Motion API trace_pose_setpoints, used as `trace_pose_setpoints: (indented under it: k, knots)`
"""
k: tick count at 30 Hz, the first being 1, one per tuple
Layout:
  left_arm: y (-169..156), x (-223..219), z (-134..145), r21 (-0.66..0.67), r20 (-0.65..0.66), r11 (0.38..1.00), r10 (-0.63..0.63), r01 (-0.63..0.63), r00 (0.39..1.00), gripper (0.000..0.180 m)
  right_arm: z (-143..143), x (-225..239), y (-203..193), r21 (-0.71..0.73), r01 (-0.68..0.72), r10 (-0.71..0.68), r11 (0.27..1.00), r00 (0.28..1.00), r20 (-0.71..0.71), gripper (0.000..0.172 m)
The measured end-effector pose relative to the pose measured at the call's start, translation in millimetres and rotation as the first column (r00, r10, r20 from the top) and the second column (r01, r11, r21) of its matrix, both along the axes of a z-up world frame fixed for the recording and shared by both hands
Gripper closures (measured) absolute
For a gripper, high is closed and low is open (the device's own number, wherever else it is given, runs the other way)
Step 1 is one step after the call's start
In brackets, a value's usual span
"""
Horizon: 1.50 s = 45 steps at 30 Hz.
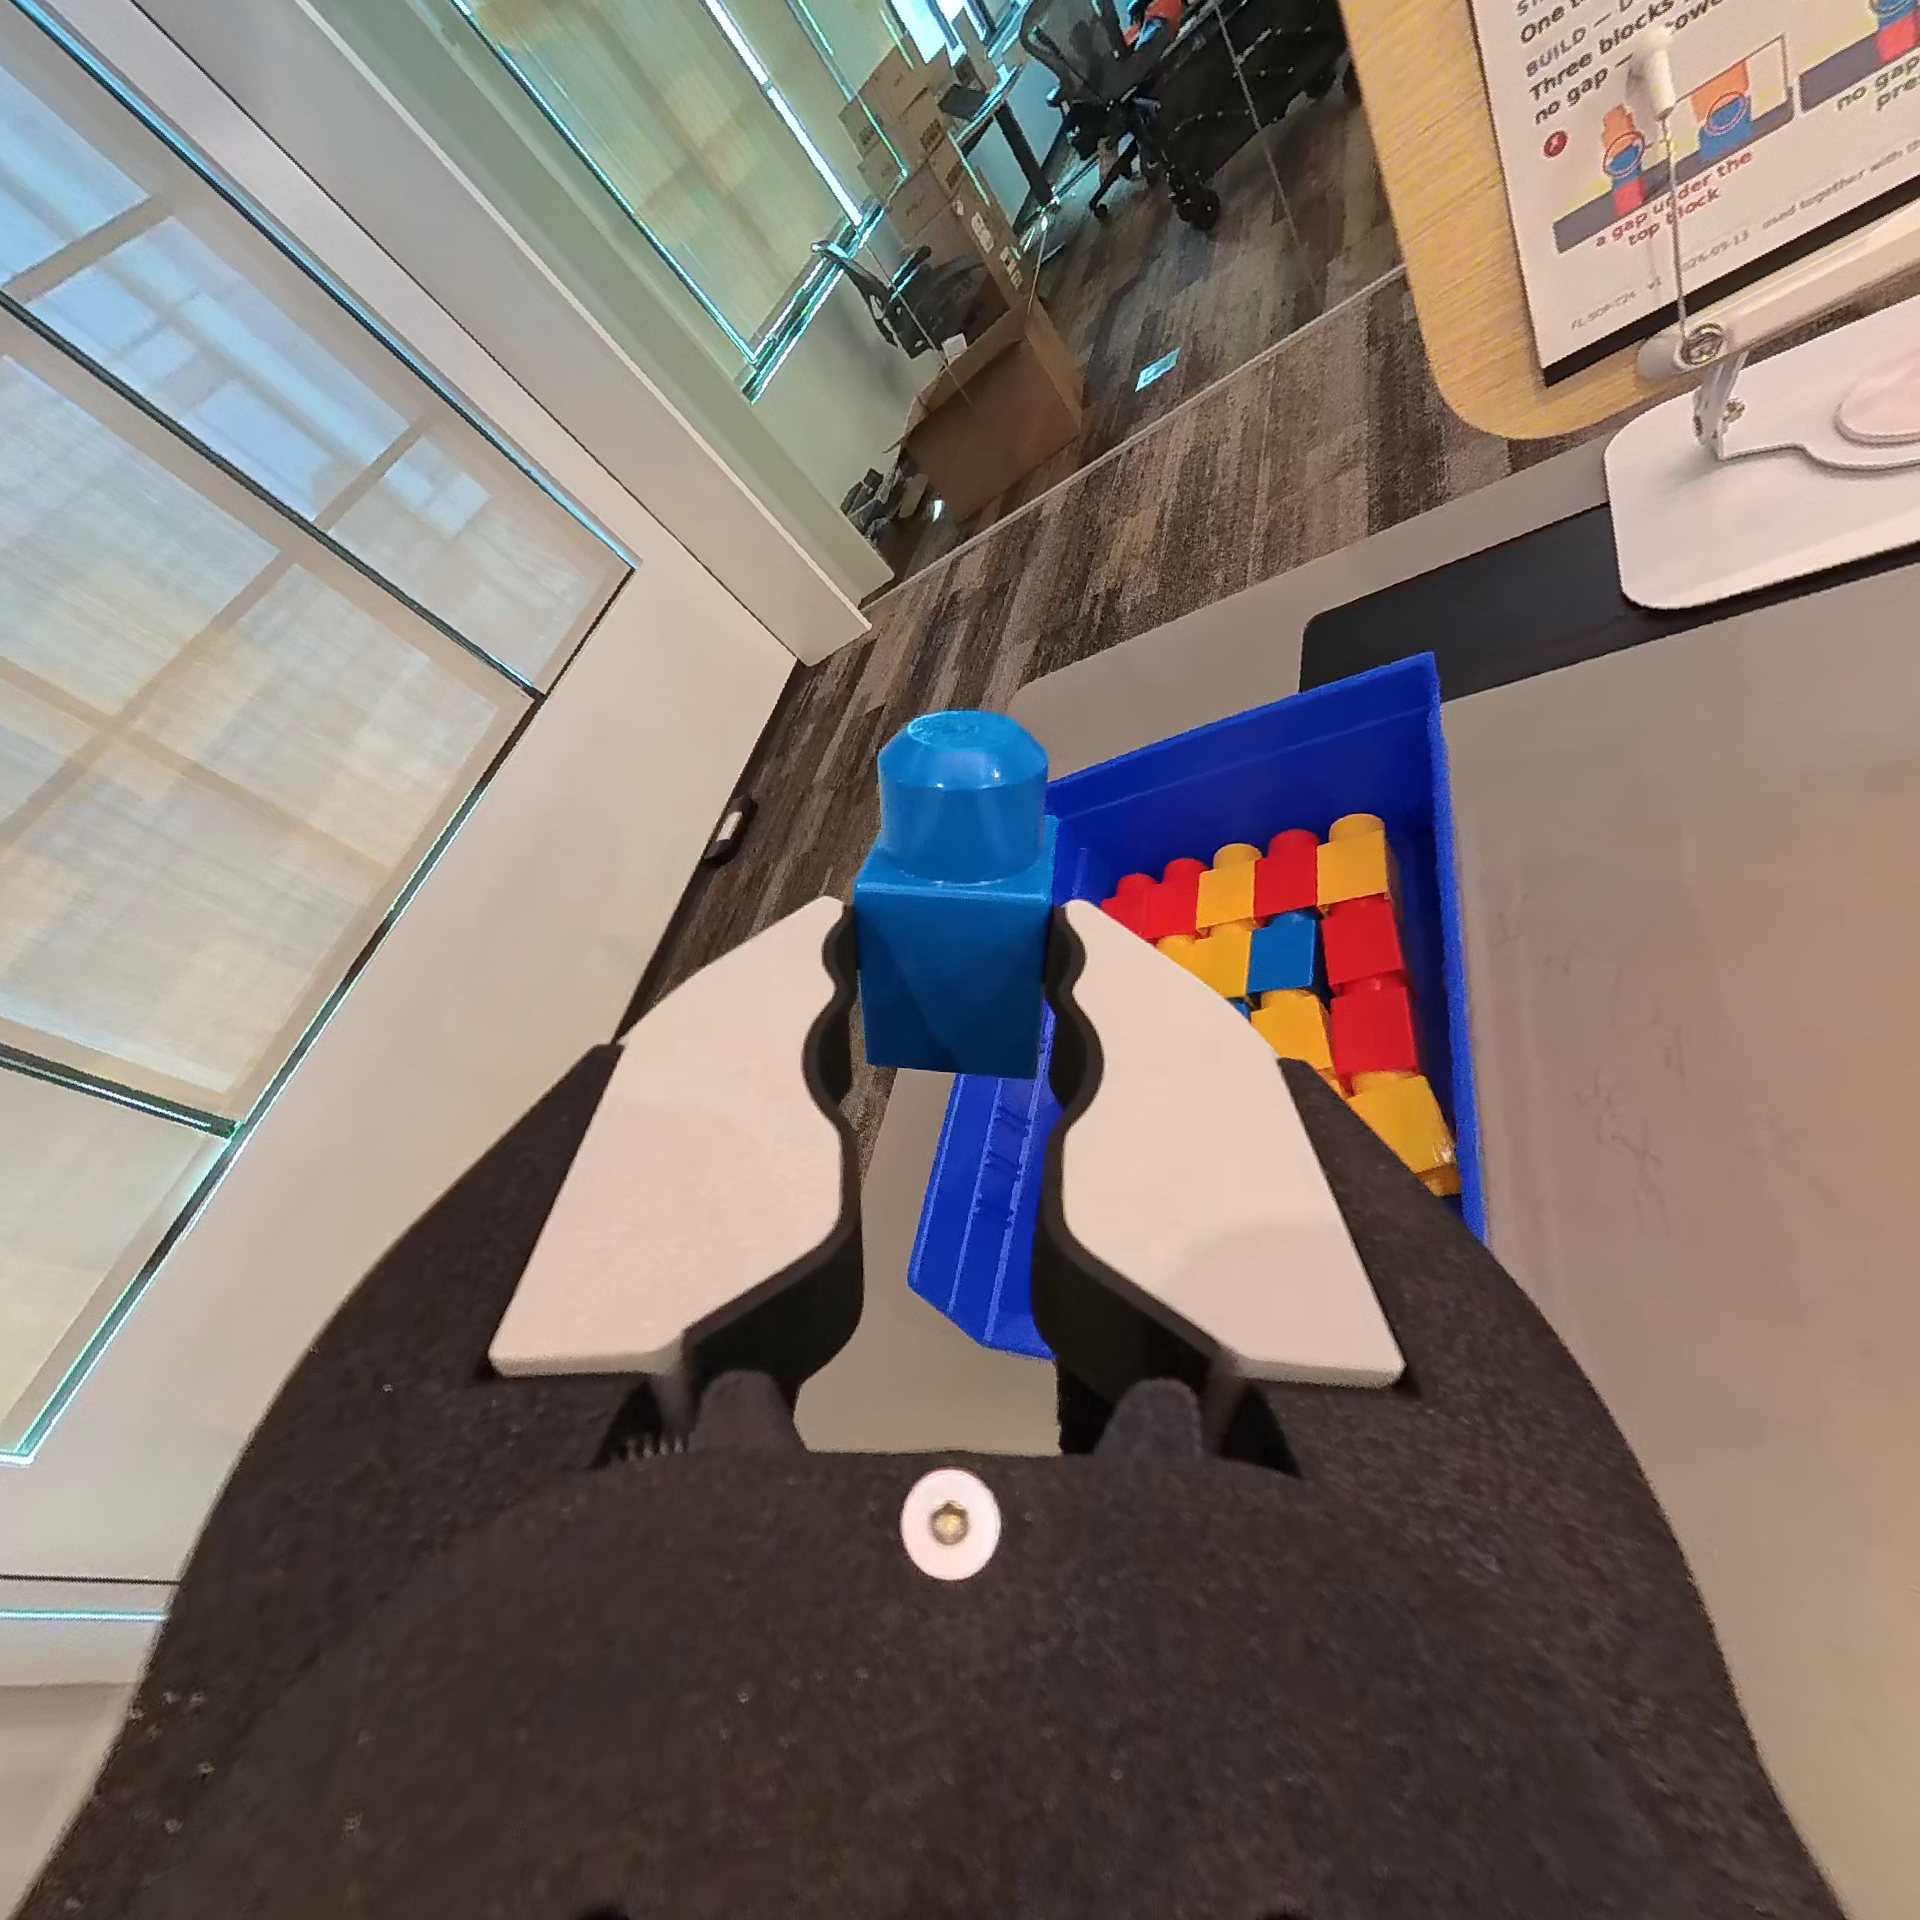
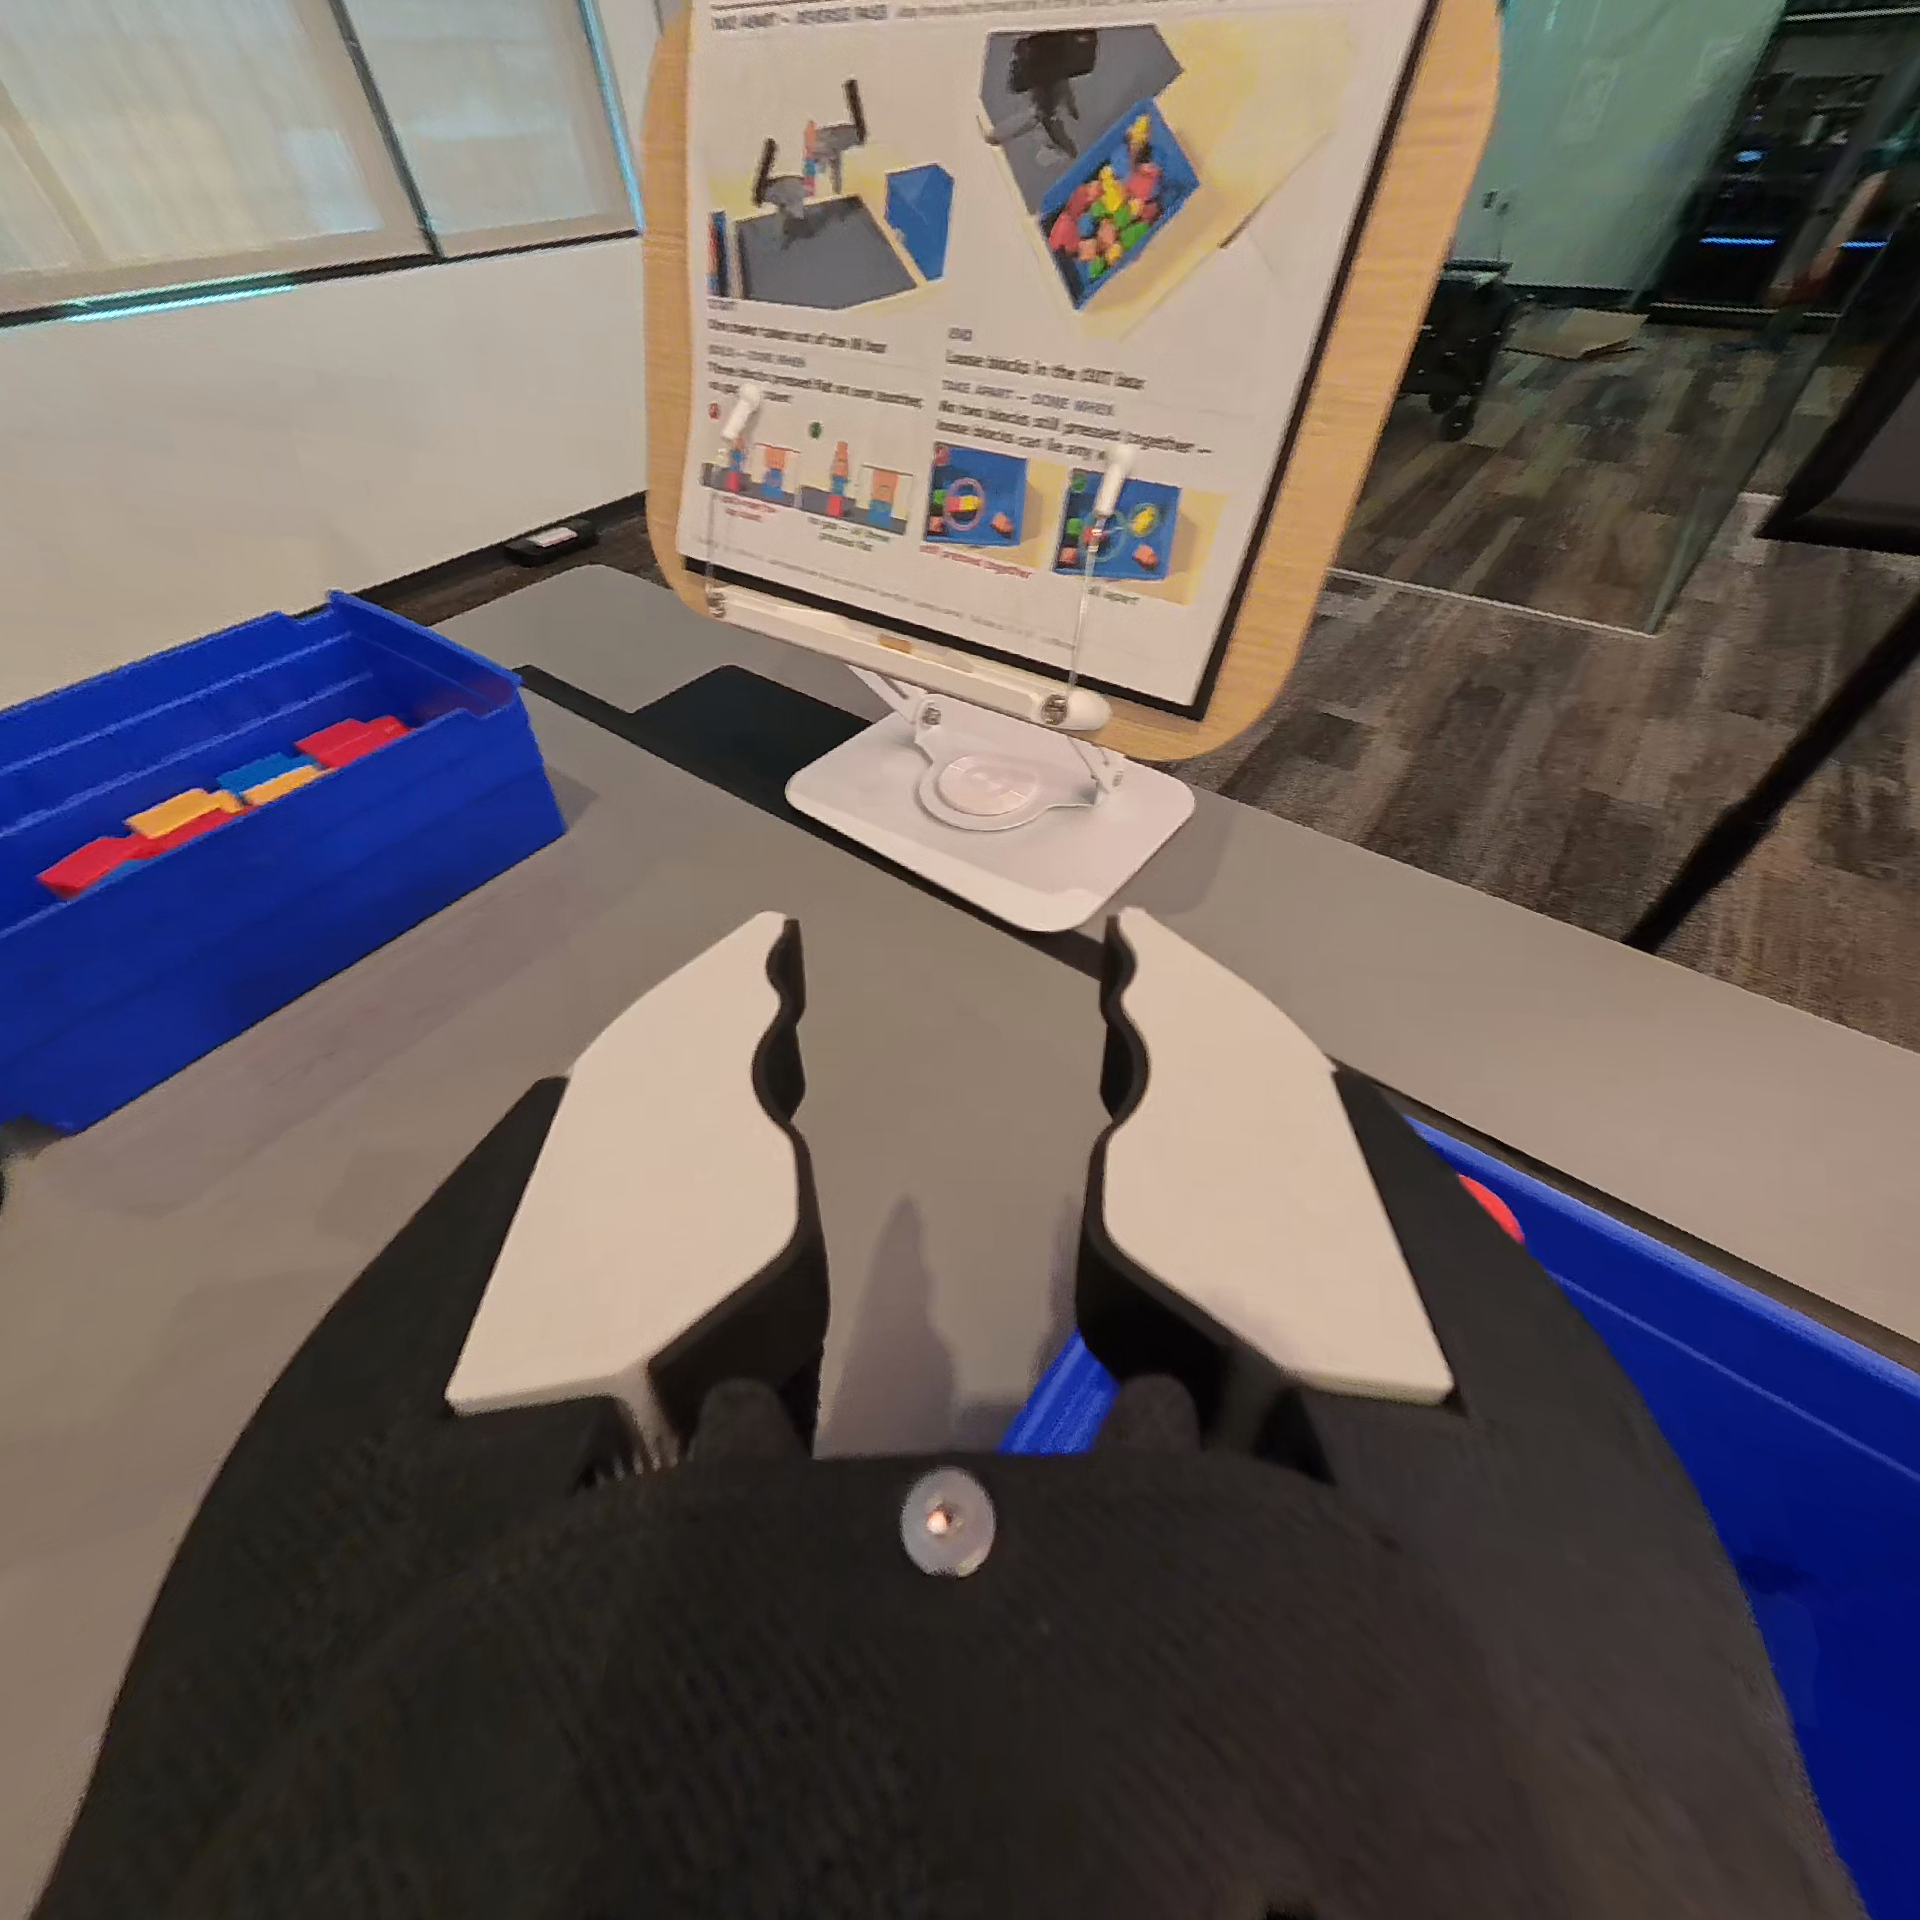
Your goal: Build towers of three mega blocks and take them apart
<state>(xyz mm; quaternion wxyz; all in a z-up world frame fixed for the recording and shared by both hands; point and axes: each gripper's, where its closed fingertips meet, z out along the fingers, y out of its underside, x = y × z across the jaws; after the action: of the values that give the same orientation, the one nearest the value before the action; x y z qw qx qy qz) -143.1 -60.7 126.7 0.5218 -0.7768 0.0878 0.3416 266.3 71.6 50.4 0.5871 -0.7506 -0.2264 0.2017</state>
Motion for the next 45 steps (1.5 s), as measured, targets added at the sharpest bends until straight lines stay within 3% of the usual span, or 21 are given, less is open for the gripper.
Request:
trace_pose_setpoints:
  k: [4, 7, 26, 29, 31, 32, 34, 36, 37, 39, 40, 43, 45]
  knots:
    - [3.5, 4.9, -3.1, -0.005, 0.003, 1.0, -0.008, 0.008, 1.0, 0.146, 0.7, 20.5, 9.0, 0.044, 0.177, -0.18, 0.983, 0.98, 0.088, 0.116]
    - [6.9, 8.6, -8.0, -0.019, 0.022, 1.0, -0.005, 0.005, 1.0, 0.146, 1.9, 27.3, 10.4, 0.082, 0.229, -0.238, 0.97, 0.961, 0.142, 0.116]
    - [12.2, 34.2, -8.3, -0.031, 0.016, 0.997, -0.064, 0.064, 0.998, 0.146, 0.1, 23.0, 10.4, 0.101, 0.242, -0.258, 0.965, 0.944, 0.204, 0.116]
    - [19.3, 51.1, -13.5, -0.037, 0.077, 0.984, -0.17, 0.173, 0.982, 0.146, 0.9, 15.9, 9.4, 0.111, 0.222, -0.242, 0.969, 0.945, 0.218, 0.116]
    - [27.9, 87.4, -18.1, -0.012, 0.206, 0.925, -0.371, 0.381, 0.906, 0.145, 6.3, -6.4, 3.5, 0.122, 0.118, -0.138, 0.986, 0.975, 0.175, 0.115]
    - [30.3, 112.3, -20.7, 0.013, 0.288, 0.861, -0.49, 0.509, 0.823, 0.145, 11.9, -25.7, -3.6, 0.128, 0.021, -0.036, 0.992, 0.992, 0.119, 0.114]
    - [26.9, 161.9, -27.2, 0.056, 0.448, 0.68, -0.672, 0.731, 0.59, 0.146, 27.5, -68.4, -26.0, 0.145, -0.193, 0.2, 0.97, 0.979, -0.036, 0.113]
    - [16.6, 201.5, -27.9, 0.127, 0.53, 0.467, -0.778, 0.875, 0.337, 0.146, 49.5, -108.2, -58.6, 0.198, -0.408, 0.445, 0.891, 0.87, -0.213, 0.113]
    - [12.1, 214.2, -29.7, 0.145, 0.551, 0.381, -0.798, 0.913, 0.245, 0.146, 59.8, -123.6, -75.4, 0.225, -0.495, 0.543, 0.839, 0.788, -0.291, 0.113]
    - [8.9, 229.7, -31.4, 0.183, 0.565, 0.272, -0.816, 0.945, 0.125, 0.146, 73.5, -145.8, -102.5, 0.274, -0.612, 0.668, 0.742, 0.637, -0.384, 0.112]
    - [8.3, 234.5, -30.5, 0.209, 0.566, 0.23, -0.821, 0.95, 0.074, 0.146, 74.5, -154.2, -111.1, 0.282, -0.647, 0.701, 0.708, 0.596, -0.392, 0.111]
    - [4.5, 241.5, -32.4, 0.251, 0.616, 0.128, -0.786, 0.959, -0.056, 0.146, 64.0, -171.6, -115.8, 0.264, -0.669, 0.716, 0.695, 0.614, -0.332, 0.108]
    - [4.2, 241.1, -37.6, 0.25, 0.622, 0.094, -0.778, 0.964, -0.085, 0.146, 57.7, -177.0, -113.3, 0.263, -0.659, 0.708, 0.705, 0.637, -0.305, 0.108]
